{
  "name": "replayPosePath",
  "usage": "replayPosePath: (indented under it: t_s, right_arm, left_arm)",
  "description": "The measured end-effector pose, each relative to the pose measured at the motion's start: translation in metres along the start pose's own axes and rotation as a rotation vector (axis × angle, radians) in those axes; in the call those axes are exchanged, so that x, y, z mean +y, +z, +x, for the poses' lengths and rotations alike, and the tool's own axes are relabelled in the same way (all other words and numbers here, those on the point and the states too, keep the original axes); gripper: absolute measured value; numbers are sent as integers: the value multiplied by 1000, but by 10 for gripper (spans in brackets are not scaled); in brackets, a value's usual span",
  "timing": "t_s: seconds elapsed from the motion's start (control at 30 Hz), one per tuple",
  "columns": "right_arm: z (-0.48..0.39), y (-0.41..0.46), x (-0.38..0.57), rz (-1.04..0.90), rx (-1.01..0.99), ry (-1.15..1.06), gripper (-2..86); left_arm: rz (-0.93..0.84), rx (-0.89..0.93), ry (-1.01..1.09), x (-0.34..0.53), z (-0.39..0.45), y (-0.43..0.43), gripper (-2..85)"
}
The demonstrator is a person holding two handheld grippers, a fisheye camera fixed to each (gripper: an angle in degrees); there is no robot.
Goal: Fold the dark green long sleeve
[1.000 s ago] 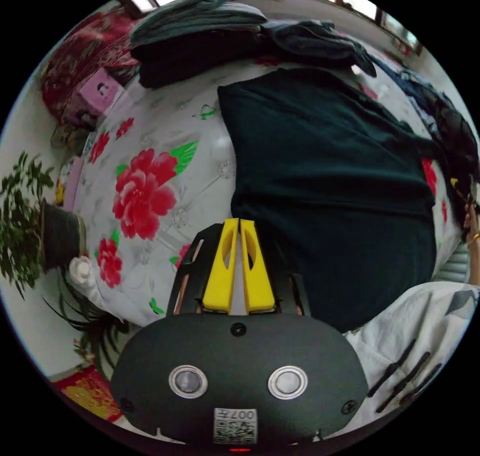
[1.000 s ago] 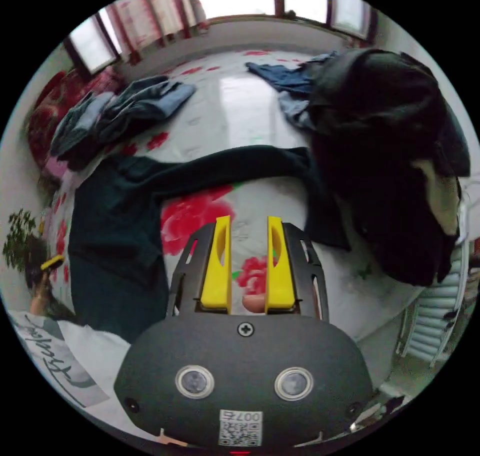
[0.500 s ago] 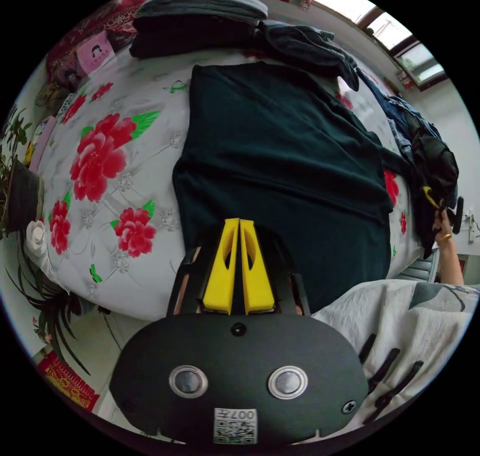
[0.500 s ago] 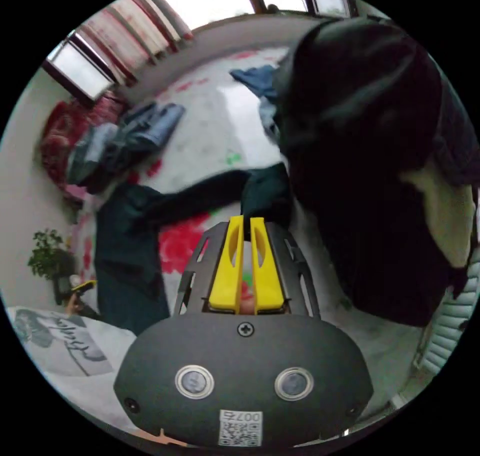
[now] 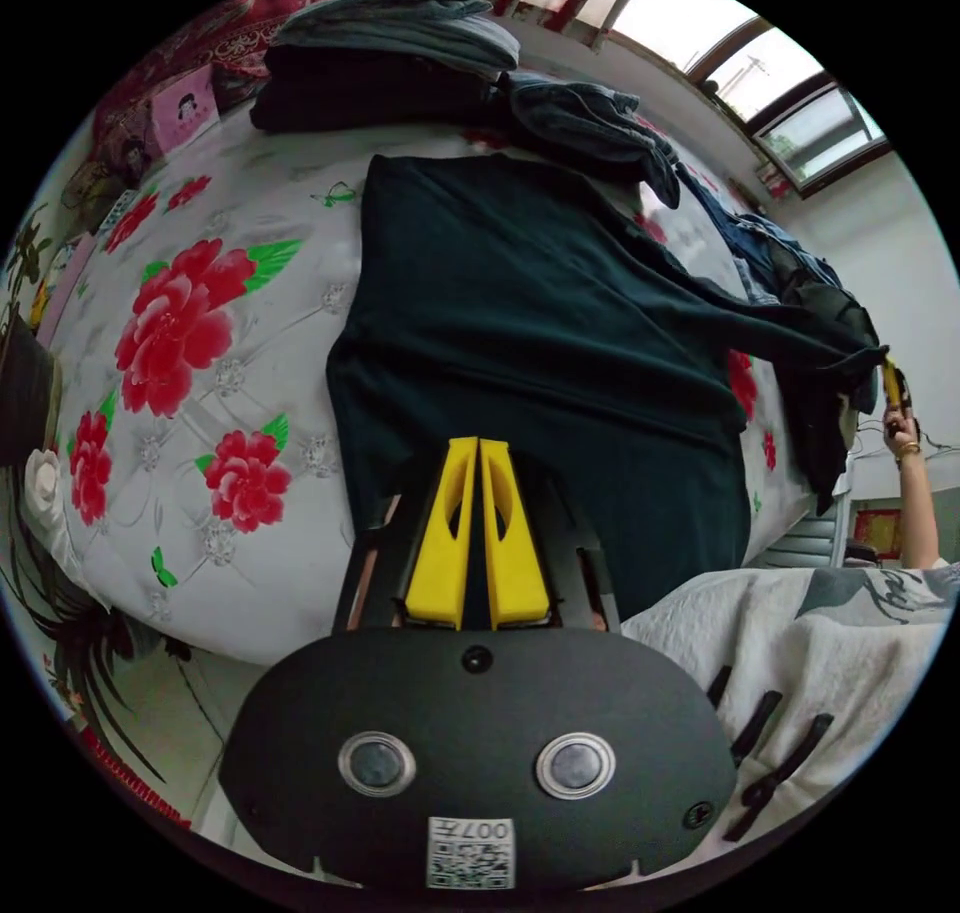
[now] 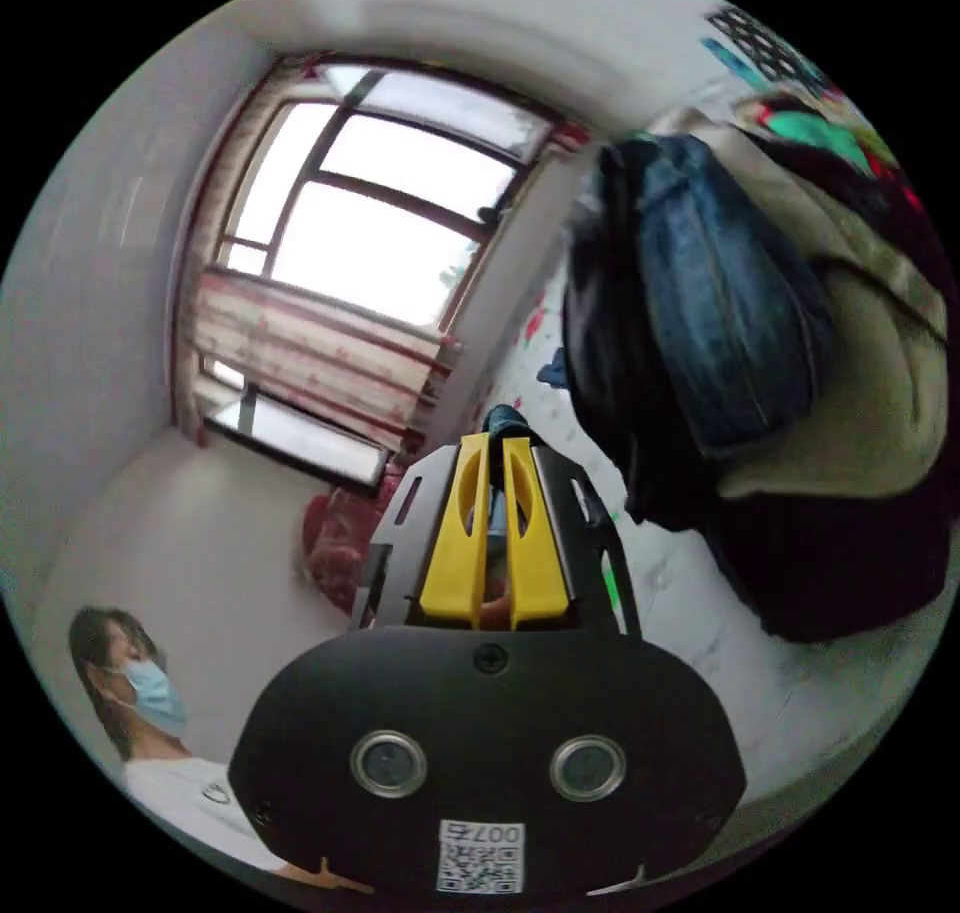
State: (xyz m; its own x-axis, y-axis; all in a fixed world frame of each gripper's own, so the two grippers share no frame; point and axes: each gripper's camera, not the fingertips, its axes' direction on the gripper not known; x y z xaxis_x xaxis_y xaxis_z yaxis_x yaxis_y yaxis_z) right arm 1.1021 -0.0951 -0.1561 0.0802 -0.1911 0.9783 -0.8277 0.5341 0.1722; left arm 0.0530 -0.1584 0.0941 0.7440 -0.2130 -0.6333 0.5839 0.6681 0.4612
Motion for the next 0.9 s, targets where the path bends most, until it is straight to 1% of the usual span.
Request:
replayPosePath:
  t_s: [0.07, 0.13, 0.27, 0.33, 0.47, 0.67, 0.8, 0.9]
  right_arm:
    - [25, -6, 5, 9, -35, 75, 0]
    - [31, -9, 11, 13, -53, 63, 0]
    - [11, -3, 12, -64, -66, -41, 0]
    - [-3, 0, 12, -106, -56, -90, 0]
    - [-33, 8, 16, -183, -16, -187, 0]
    - [-67, 16, 38, -242, 13, -317, 0]
    - [-86, 16, 60, -241, 14, -401, 0]
    - [-94, 24, 77, -248, 40, -442, 0]
  left_arm:
    - [7, 22, 56, -11, -2, -1, -4]
    - [19, 46, 128, -29, 6, -3, 2]
    - [11, 130, 338, -93, 51, 6, 24]
    - [-1, 139, 426, -122, 78, 18, 27]
    - [-86, 127, 582, -185, 140, 60, 28]
    - [-287, 118, 657, -247, 180, 127, 22]
    - [-265, 142, 666, -278, 194, 133, 1]
    - [-171, 185, 504, -323, 189, 126, -7]
